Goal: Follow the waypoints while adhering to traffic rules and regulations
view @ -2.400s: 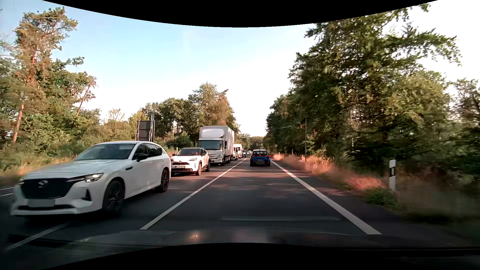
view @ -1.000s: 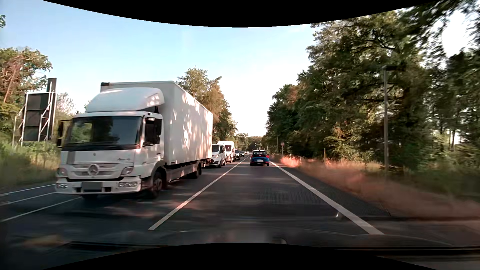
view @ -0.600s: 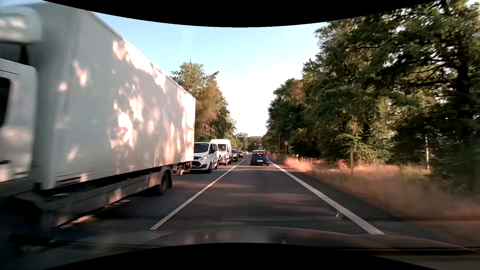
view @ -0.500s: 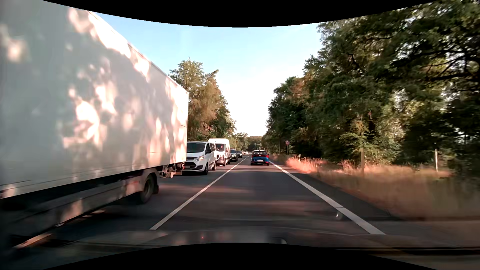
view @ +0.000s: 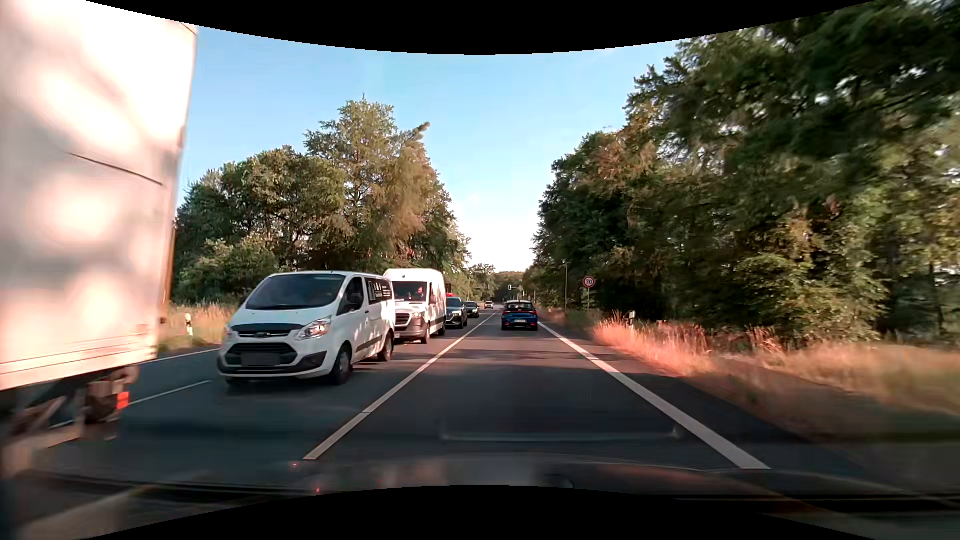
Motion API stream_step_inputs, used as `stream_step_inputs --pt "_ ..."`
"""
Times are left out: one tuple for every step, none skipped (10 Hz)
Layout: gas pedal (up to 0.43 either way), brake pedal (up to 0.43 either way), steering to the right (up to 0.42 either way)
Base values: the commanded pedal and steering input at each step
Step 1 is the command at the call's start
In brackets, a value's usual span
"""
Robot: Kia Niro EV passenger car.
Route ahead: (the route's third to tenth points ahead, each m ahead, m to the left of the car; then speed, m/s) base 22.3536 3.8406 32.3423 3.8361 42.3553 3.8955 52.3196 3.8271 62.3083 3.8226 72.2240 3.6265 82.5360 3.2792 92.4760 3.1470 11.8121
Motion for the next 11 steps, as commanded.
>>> stream_step_inputs --pt "0.228 0.0 0.001" --pt "0.228 0.0 0.001" --pt "0.228 0.0 0.001" --pt "0.228 0.0 0.001" --pt "0.228 0.0 0.001" --pt "0.228 0.0 0.0" --pt "0.228 0.0 0.0" --pt "0.228 0.0 0.0" --pt "0.228 0.0 0.0" --pt "0.228 0.0 0.0" --pt "0.228 0.0 -0.001"
